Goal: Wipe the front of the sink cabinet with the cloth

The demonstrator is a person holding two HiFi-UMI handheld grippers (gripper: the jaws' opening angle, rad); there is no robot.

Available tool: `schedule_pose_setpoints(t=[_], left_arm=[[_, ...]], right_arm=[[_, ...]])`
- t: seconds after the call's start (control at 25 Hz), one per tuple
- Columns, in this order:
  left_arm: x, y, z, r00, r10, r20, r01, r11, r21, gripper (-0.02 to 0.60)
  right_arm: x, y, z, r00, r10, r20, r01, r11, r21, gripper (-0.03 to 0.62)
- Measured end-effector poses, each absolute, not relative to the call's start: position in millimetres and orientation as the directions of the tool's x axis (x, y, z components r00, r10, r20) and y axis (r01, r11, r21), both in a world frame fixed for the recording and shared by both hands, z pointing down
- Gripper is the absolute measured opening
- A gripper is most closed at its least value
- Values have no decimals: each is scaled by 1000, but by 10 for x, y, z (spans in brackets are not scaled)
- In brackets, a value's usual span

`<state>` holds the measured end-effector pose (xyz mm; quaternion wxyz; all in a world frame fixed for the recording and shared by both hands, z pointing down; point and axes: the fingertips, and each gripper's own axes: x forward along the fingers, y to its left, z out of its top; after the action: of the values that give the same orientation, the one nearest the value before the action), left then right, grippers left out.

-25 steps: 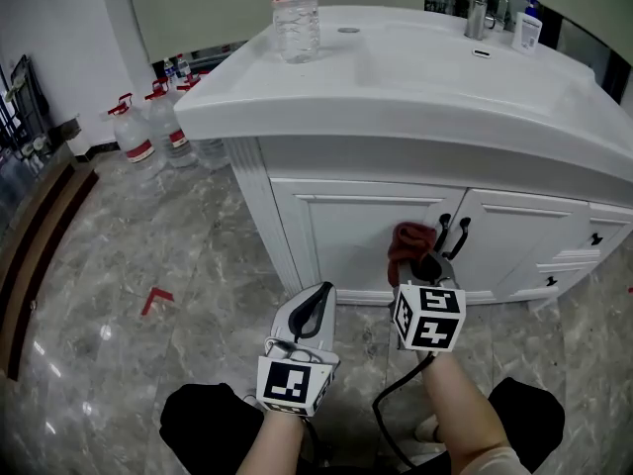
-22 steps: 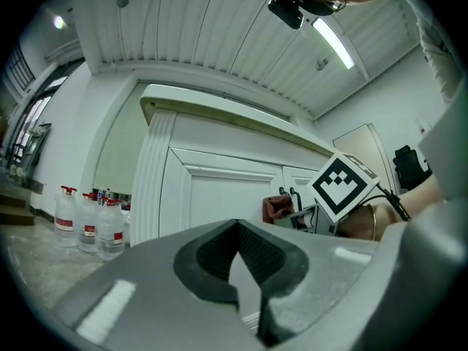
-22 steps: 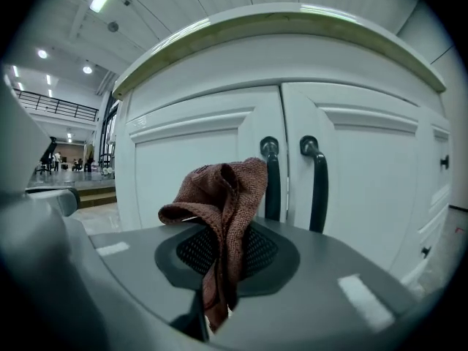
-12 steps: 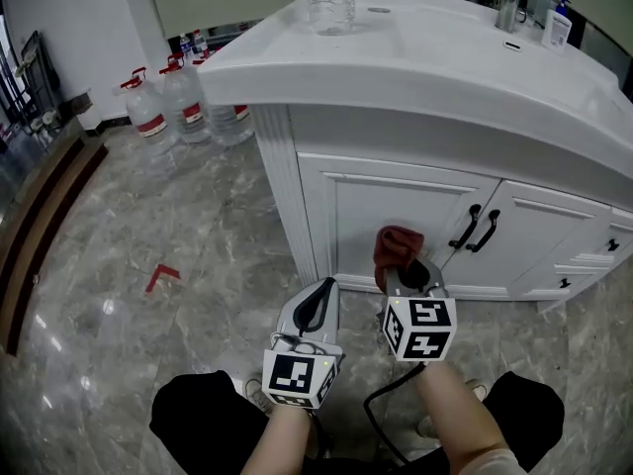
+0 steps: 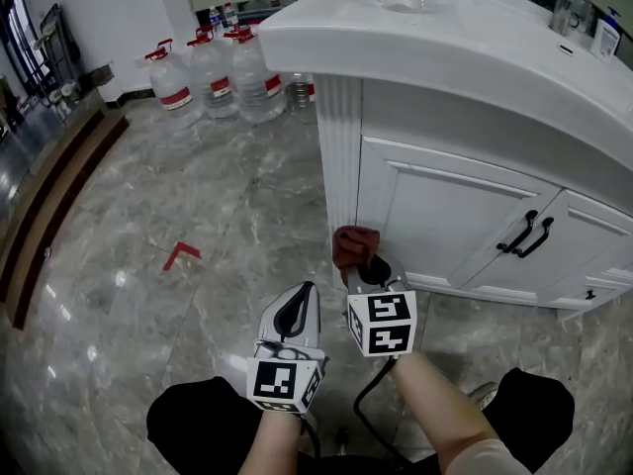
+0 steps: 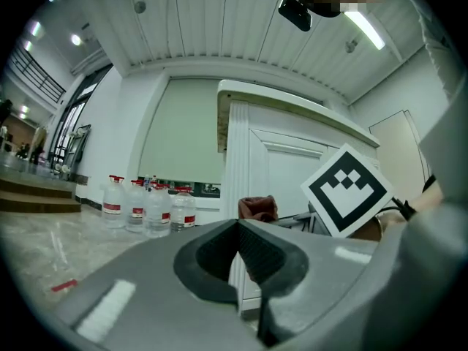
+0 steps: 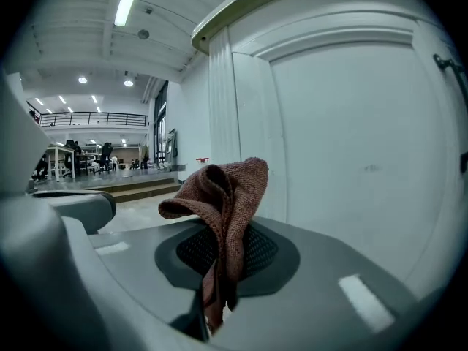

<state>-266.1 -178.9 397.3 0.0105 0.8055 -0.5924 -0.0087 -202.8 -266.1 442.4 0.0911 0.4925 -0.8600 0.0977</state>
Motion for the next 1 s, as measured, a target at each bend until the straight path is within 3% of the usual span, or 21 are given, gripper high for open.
schedule_pose_setpoints(t=[0.36, 1.0], left_arm=[[-2652, -1842, 4073, 309, -951, 15, -950, -309, 38, 0], [-1749, -1961, 4072, 449, -894, 15, -894, -448, 27, 0]], right_arm=[[-1811, -2835, 4505, -443, -860, 254, -896, 435, -89, 80], [-569, -2740, 4459, -300, -915, 268, -954, 295, -60, 80]])
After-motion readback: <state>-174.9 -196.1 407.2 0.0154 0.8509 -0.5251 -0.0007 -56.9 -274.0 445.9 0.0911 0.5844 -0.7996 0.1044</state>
